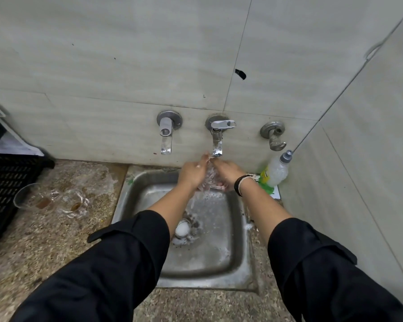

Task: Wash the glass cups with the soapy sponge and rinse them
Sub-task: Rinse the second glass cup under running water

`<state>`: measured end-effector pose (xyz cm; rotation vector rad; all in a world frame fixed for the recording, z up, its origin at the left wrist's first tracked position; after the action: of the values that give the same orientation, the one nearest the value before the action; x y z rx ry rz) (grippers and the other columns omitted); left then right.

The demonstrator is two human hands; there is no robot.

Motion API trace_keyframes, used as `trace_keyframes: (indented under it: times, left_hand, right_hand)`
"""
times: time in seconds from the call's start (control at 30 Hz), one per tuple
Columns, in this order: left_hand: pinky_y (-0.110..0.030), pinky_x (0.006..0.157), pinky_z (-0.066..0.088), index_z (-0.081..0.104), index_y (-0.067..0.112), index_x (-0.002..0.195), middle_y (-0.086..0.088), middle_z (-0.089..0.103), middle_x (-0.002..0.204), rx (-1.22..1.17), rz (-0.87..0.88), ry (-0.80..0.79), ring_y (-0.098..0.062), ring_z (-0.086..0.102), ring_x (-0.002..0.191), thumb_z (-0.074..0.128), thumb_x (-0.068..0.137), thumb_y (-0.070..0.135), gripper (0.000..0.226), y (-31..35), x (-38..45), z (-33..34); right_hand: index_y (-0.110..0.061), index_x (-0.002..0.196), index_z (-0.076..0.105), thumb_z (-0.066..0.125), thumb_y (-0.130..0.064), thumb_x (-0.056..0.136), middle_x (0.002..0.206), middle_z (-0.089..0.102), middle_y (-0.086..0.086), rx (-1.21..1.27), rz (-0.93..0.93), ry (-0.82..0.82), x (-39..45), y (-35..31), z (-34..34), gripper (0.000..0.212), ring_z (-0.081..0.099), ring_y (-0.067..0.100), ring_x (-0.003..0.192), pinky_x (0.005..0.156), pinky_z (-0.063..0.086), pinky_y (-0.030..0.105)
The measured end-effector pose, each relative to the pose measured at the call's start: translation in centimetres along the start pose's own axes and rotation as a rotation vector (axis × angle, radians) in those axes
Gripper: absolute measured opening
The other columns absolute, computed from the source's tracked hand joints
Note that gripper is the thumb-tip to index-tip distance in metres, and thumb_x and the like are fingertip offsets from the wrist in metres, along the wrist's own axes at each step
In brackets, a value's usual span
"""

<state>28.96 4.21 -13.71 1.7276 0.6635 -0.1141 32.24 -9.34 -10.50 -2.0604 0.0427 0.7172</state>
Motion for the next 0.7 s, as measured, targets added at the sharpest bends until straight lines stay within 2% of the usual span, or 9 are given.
trace_keyframes:
  times: [0.07,0.13,0.2,0.3,0.37,0.43,0.47,0.57,0.7]
  left_hand:
    - [-0.038,0.057,0.053,0.065,0.013,0.065,-0.005,0.066,0.061,0.022,0.043,0.062,-0.028,0.067,0.059,0.059,0.095,0.059,0.055,1.4,0.2,0.3]
    - [-0.030,0.054,0.049,0.066,0.016,0.067,0.000,0.068,0.064,-0.100,0.010,0.085,-0.025,0.067,0.065,0.070,0.093,0.037,0.033,1.6,0.4,1.3]
    - [-0.024,0.048,0.047,0.070,0.012,0.075,-0.002,0.070,0.065,-0.362,-0.129,0.105,-0.025,0.069,0.063,0.071,0.091,0.018,0.017,0.7,0.5,2.3]
    - [-0.033,0.050,0.051,0.068,0.008,0.074,-0.005,0.066,0.056,-0.687,-0.343,0.053,-0.026,0.066,0.049,0.064,0.087,0.013,0.014,-0.5,0.2,3.7]
    - [-0.042,0.061,0.058,0.068,0.009,0.082,-0.010,0.071,0.067,-0.708,-0.370,-0.051,-0.031,0.070,0.060,0.062,0.084,0.020,0.013,-0.4,0.4,4.2]
    - [-0.055,0.079,0.060,0.072,0.007,0.093,-0.015,0.076,0.086,-0.647,-0.321,-0.146,-0.039,0.075,0.080,0.065,0.081,0.026,0.024,0.4,0.5,4.1]
    - [-0.053,0.080,0.061,0.073,0.007,0.095,-0.016,0.077,0.089,-0.594,-0.248,-0.156,-0.039,0.076,0.084,0.067,0.081,0.026,0.025,1.0,0.4,3.7]
    - [-0.033,0.062,0.059,0.069,0.009,0.097,-0.015,0.076,0.092,-0.456,-0.020,-0.101,-0.031,0.073,0.076,0.071,0.089,0.019,0.013,2.4,-0.4,2.2]
    - [-0.042,0.084,0.062,0.069,0.015,0.110,-0.008,0.078,0.103,-0.472,0.121,-0.171,-0.029,0.076,0.095,0.090,0.076,0.027,0.042,2.3,-1.8,2.7]
  right_hand:
    - [-0.014,0.090,0.060,0.041,-0.064,0.098,0.065,0.052,0.004,0.116,0.016,0.070,0.2,1.2,-0.7,0.054,0.050,0.015,0.044,0.046,0.042,0.022]
    - [-0.015,0.091,0.056,0.039,-0.059,0.100,0.064,0.044,0.005,0.345,0.062,0.091,0.3,2.3,-0.5,0.047,0.044,0.015,0.042,0.045,0.037,0.021]
    - [-0.015,0.089,0.056,0.038,-0.049,0.101,0.062,0.045,0.006,0.558,0.102,0.073,0.2,2.7,0.1,0.040,0.042,0.017,0.044,0.049,0.039,0.024]
    - [-0.010,0.087,0.060,0.039,-0.040,0.097,0.063,0.052,0.012,0.650,0.099,0.014,0.1,2.5,1.1,0.038,0.039,0.018,0.045,0.052,0.048,0.030]
    - [-0.007,0.094,0.063,0.043,-0.039,0.091,0.072,0.057,0.016,0.741,0.110,-0.016,-0.2,2.5,2.0,0.038,0.044,0.020,0.051,0.056,0.054,0.038]
    - [-0.006,0.096,0.066,0.040,-0.045,0.095,0.076,0.063,0.016,0.859,0.154,-0.016,-0.6,2.7,2.3,0.047,0.054,0.023,0.056,0.056,0.058,0.037]
    - [-0.006,0.092,0.066,0.035,-0.048,0.099,0.071,0.064,0.014,0.942,0.188,-0.024,-0.8,2.8,2.5,0.052,0.057,0.021,0.053,0.051,0.056,0.031]
    - [-0.006,0.089,0.062,0.032,-0.046,0.099,0.062,0.062,0.010,1.208,0.283,-0.059,-0.8,3.5,2.8,0.051,0.055,0.018,0.045,0.039,0.045,0.019]
    - [-0.004,0.112,0.061,0.044,-0.040,0.097,0.082,0.068,0.015,1.318,0.314,-0.061,0.2,5.4,3.6,0.042,0.063,0.025,0.062,0.045,0.050,0.024]
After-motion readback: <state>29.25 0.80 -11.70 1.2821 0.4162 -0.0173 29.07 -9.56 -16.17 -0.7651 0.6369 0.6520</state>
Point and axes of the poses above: each hand's wrist, its own x-axis towards the middle knuckle, its own z-axis out of the palm, y = z × x, the point moved 10 cm from there along x, towards the middle knuckle
